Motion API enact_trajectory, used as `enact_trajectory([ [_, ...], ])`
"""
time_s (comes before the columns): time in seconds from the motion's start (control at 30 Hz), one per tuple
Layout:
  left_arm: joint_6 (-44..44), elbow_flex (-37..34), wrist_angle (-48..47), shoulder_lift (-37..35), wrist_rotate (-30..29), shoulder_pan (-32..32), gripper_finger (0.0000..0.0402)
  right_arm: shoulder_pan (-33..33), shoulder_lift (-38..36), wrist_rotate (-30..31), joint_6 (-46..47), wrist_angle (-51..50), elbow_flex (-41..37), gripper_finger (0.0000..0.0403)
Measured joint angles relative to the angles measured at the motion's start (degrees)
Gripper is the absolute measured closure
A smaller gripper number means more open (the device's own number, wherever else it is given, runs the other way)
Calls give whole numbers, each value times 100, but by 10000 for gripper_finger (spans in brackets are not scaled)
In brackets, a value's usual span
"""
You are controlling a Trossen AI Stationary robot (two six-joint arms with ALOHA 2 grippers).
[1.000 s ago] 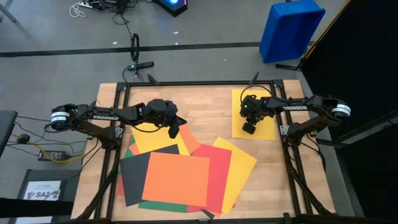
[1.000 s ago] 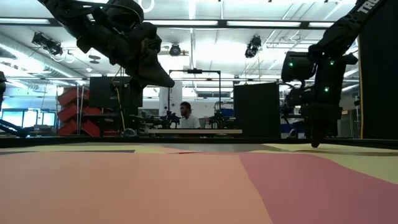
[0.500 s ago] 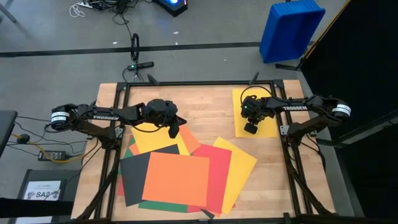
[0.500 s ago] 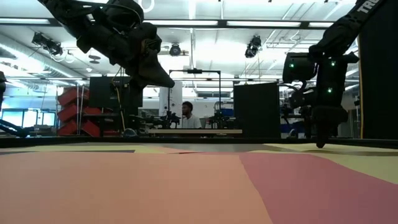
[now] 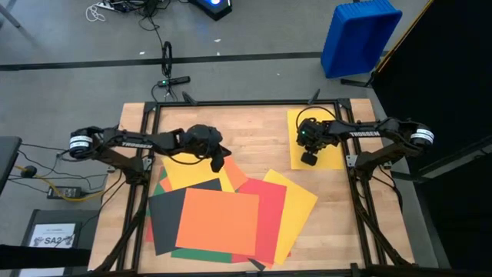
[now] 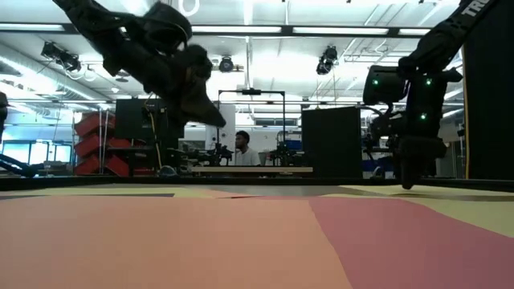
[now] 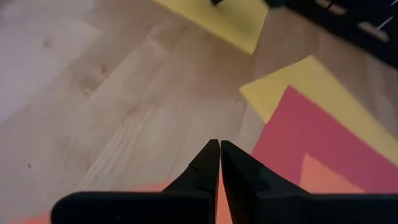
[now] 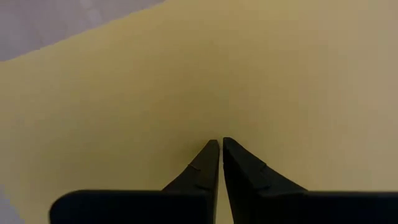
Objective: Organize paper
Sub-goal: Move the yellow colored paper to the top right of the table
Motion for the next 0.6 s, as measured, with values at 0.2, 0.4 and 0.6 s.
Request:
enact_trajectory([
  [0.2, -33, 0, 419, 657, 138, 11, 402, 128, 0, 10, -2, 36, 0, 403],
  [0.4, -171, 2, 1080, 932, 427, 19, 402, 128, 0, 15, -2, 194, -2, 403],
  [0.6, -173, 2, 1420, 917, 444, 20, 402, 130, 0, 7, 44, 305, -2, 403],
])
